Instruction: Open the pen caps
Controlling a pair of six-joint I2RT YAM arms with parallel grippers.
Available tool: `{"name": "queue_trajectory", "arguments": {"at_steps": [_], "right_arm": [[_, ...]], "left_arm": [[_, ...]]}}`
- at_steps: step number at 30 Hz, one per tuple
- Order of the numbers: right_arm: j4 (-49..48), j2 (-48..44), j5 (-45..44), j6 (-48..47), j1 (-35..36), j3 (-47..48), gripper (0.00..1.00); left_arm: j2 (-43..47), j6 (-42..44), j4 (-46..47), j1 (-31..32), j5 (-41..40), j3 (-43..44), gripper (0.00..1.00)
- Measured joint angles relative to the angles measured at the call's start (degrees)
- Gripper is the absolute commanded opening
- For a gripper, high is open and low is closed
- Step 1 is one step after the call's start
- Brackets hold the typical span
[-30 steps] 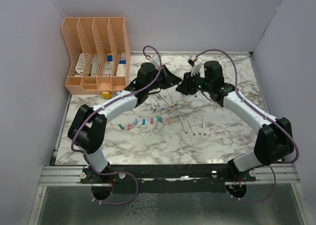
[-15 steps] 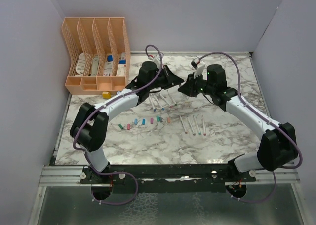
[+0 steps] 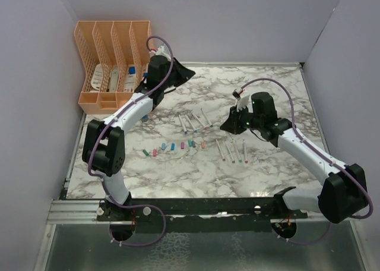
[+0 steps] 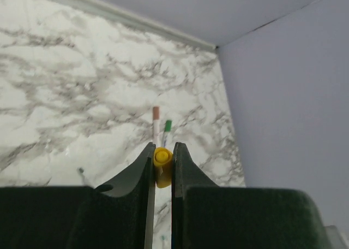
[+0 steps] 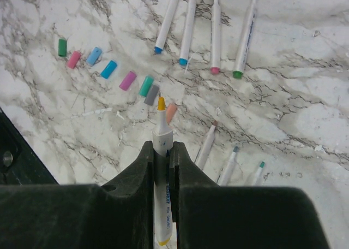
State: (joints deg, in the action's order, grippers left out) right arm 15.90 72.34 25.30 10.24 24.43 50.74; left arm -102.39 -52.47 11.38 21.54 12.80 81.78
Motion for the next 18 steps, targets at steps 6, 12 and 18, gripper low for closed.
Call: {"name": "queue_trajectory", "arguments": {"at_steps": [6, 12, 18], "right_arm": [[0.79, 3.43, -5.6, 0.55, 0.0, 3.37, 0.01], [0.39, 11.19, -12.15, 0.63, 0.0, 9.79, 0.01], [-0.13, 18.27, -16.85, -0.46, 0.0, 14.75, 0.01]], "left_arm": [[5.31, 9.18, -15.37, 2.19, -4.44, -7.65, 0.0], [10.01, 14.95, -26.62, 2.51, -11.76, -16.28, 0.0], [10.62, 17.9, -32.44, 2.6, -17.46, -19.45, 0.0]]}}
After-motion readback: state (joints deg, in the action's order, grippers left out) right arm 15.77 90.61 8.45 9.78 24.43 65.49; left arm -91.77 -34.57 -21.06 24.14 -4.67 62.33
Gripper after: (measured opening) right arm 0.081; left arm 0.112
